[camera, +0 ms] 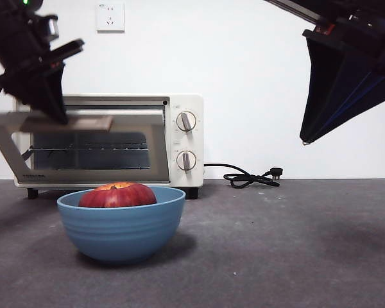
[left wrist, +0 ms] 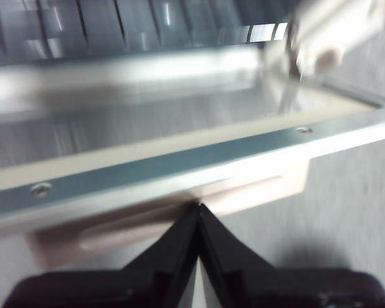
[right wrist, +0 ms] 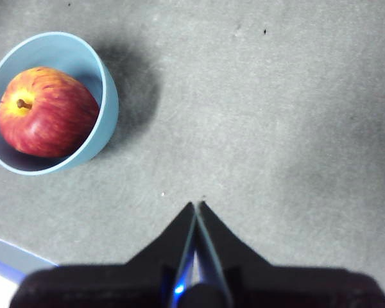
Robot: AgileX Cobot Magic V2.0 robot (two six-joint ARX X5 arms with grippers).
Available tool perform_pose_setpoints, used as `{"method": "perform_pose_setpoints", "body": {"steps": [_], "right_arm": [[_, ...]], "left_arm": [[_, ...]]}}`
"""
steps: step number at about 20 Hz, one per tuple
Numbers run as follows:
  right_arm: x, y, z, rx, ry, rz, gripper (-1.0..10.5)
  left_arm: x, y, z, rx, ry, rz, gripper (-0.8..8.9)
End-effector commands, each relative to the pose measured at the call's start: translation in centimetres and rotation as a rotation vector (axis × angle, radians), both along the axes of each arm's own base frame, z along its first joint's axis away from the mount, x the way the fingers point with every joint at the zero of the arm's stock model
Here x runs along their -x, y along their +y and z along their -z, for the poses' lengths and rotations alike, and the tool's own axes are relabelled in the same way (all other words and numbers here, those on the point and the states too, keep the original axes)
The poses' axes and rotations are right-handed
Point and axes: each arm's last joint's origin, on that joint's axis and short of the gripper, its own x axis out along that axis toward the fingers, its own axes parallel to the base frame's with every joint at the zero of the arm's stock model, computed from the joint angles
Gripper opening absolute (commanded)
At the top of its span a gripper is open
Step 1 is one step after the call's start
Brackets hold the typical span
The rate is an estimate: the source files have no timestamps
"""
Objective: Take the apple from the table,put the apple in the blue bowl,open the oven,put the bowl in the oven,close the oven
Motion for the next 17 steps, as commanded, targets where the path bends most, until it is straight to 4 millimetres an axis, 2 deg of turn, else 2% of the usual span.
{"method": "perform_pose_setpoints", "body": {"steps": [1, 9, 17], "right_arm": [[0.1, -0.1, 0.3, 0.009, 0.002, -0.006, -0.1], [0.1, -0.1, 0.3, 0.011, 0.0, -0.009, -0.1], [0.0, -0.1, 0.3, 0.029, -0.016, -0.017, -0.1]], "left_arm": [[-1.0, 0.2, 3.3, -0.048, 0.05, -0.049, -0.06], [-0.5, 0.0, 4.6, -0.052, 0.08, -0.042, -0.06], [1.0, -0.3, 8.0, -0.06, 0.141, -0.029, -0.06]]}}
